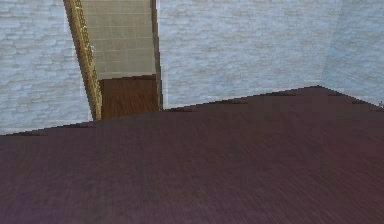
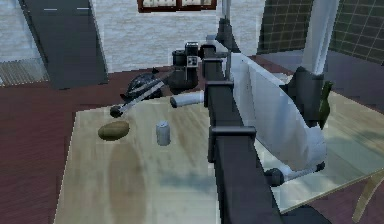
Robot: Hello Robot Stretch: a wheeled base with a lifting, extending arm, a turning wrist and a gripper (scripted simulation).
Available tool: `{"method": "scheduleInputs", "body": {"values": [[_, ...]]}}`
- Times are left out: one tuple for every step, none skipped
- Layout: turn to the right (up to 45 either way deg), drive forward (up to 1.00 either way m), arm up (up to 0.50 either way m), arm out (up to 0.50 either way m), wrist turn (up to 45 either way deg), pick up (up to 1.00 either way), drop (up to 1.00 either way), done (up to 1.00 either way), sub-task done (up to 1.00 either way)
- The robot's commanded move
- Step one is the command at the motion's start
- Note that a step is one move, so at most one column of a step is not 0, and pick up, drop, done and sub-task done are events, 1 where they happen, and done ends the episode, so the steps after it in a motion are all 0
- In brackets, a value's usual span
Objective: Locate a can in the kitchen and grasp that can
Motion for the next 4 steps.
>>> {"method": "scheduleInputs", "body": {"values": [[0.0, 0.0, 0.0, 0.0, 45.0, 0.0, 0.0, 0.0, 0.0], [0.0, 0.0, 0.0, 0.0, 9.0, 0.0, 0.0, 0.0, 0.0], [0.0, 0.0, -0.3, 0.0, 0.0, 0.0, 0.0, 0.0, 0.0], [0.0, 0.0, 0.0, 0.0, 0.0, 1.0, 0.0, 0.0, 0.0]]}}
